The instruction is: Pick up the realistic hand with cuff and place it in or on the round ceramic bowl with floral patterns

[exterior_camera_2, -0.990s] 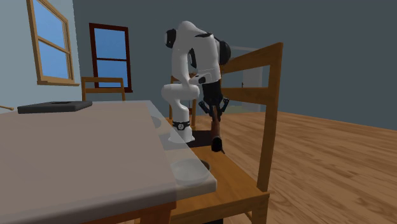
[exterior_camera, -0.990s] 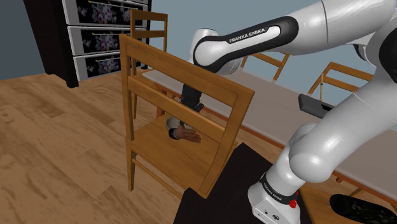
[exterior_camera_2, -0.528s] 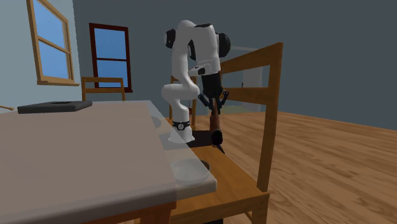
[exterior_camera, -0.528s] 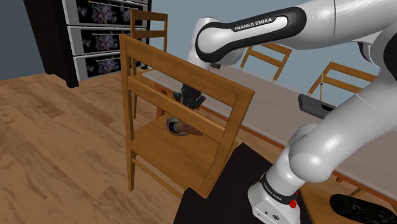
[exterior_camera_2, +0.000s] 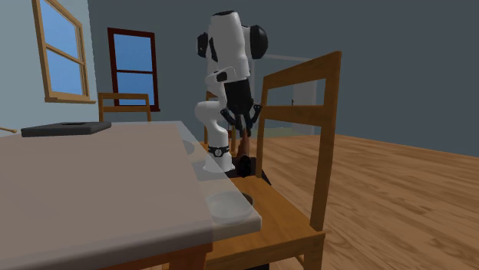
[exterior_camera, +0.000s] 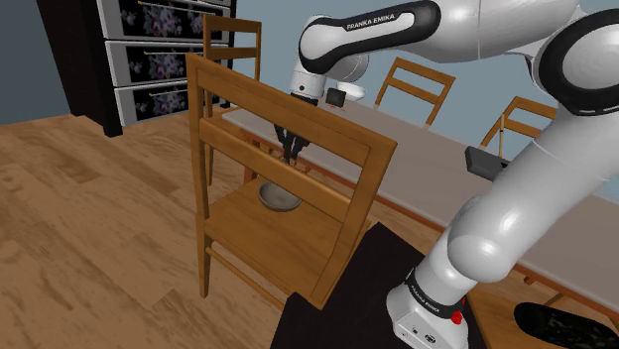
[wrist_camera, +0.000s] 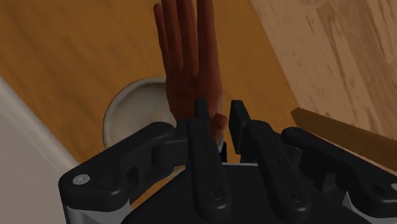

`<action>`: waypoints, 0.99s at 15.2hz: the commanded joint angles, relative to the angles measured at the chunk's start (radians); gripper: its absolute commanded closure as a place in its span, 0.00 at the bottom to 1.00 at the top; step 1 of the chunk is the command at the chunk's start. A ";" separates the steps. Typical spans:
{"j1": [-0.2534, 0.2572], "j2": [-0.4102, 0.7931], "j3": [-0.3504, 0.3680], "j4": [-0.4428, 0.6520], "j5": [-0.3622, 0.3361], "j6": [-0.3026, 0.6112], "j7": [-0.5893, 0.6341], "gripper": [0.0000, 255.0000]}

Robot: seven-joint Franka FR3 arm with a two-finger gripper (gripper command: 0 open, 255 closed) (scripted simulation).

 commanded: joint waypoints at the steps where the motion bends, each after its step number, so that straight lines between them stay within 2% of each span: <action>1: -0.018 0.066 -0.019 0.081 -0.013 -0.021 -0.028 1.00; 6: -0.063 0.220 -0.062 0.300 -0.033 -0.102 -0.094 1.00; 15: -0.061 0.256 -0.060 0.226 -0.026 0.009 -0.114 1.00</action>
